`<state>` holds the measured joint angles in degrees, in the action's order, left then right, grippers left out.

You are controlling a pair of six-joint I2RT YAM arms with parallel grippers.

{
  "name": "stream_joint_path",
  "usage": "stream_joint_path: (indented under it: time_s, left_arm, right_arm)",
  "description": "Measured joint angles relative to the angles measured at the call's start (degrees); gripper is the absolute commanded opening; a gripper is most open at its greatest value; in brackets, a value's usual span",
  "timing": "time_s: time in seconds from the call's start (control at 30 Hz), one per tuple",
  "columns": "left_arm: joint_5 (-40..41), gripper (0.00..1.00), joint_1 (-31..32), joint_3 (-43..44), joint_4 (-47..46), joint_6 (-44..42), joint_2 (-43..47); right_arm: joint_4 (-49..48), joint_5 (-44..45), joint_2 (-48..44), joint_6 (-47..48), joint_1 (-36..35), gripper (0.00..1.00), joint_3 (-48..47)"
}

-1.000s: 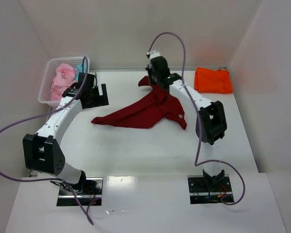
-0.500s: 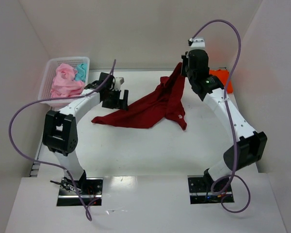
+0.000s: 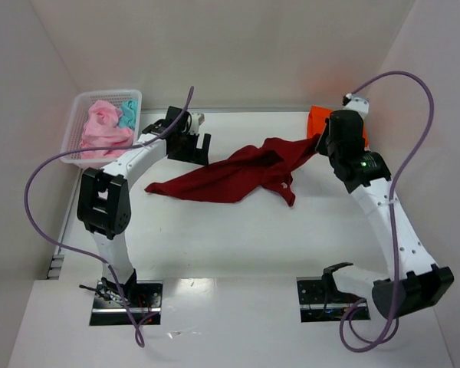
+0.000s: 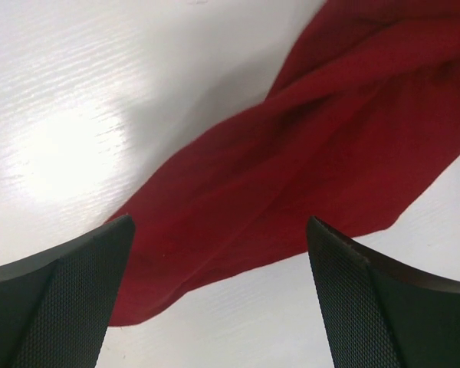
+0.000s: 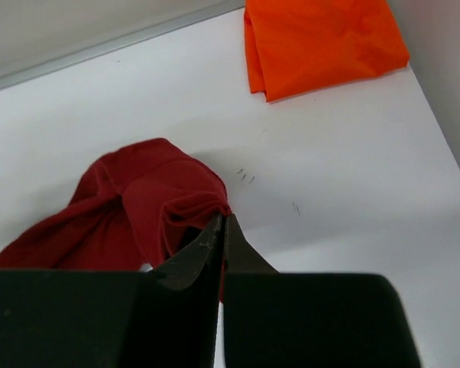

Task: Fold and stack the t-shirts
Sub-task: Flatten out the tshirt

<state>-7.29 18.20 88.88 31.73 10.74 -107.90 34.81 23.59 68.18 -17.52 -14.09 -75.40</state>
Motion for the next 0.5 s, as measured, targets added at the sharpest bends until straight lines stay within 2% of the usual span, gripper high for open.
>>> stream_joint_path:
  time_s: [0.13, 0.3, 0.5]
  left_arm:
    - [-0.5, 1.00, 0.0, 1.8, -0.2, 0.0, -2.0]
    - [-2.8, 1.00, 0.0, 2.7, -0.5, -0.3, -3.7]
    - [-7.8, 1.00, 0.0, 7.3, -0.9, -2.1, -7.1]
  right_arm:
    - [3.4, -1.2, -6.1, -4.2, 0.0, 0.01, 0.5]
    - [7.0, -8.0, -14.9, -8.4, 0.1, 0.01, 6.4]
    - [13.6, -13.1, -17.7, -12.2, 0.1, 0.01, 10.8]
